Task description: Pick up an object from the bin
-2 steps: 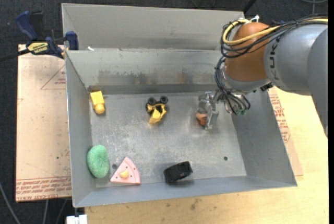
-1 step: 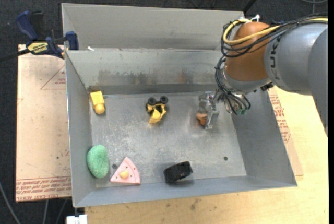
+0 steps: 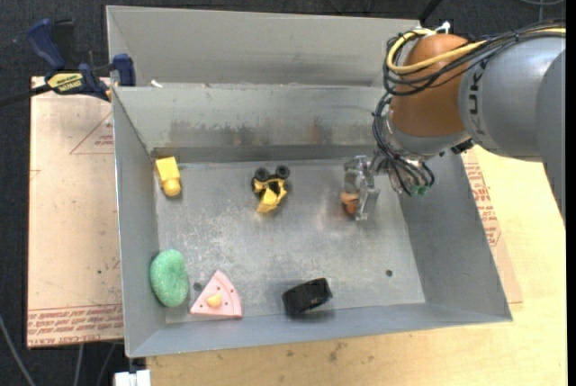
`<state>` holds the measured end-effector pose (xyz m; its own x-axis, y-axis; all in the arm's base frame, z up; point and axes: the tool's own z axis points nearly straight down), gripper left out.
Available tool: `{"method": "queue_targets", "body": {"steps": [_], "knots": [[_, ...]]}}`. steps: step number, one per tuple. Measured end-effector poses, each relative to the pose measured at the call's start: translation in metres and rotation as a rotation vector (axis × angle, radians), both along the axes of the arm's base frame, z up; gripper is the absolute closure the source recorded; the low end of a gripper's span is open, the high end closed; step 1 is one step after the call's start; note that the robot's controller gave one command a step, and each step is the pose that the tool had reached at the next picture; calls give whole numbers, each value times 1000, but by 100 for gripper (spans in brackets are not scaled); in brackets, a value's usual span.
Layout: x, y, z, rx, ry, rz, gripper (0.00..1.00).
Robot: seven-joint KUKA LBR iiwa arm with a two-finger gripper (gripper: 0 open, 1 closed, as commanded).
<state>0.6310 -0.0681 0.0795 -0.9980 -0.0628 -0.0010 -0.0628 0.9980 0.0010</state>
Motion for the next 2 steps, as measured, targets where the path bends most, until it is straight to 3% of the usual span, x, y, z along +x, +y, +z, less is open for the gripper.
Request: {"method": "queue_targets", "body": {"steps": [2], "knots": [[1, 0, 20, 0, -2, 0, 100]]}}
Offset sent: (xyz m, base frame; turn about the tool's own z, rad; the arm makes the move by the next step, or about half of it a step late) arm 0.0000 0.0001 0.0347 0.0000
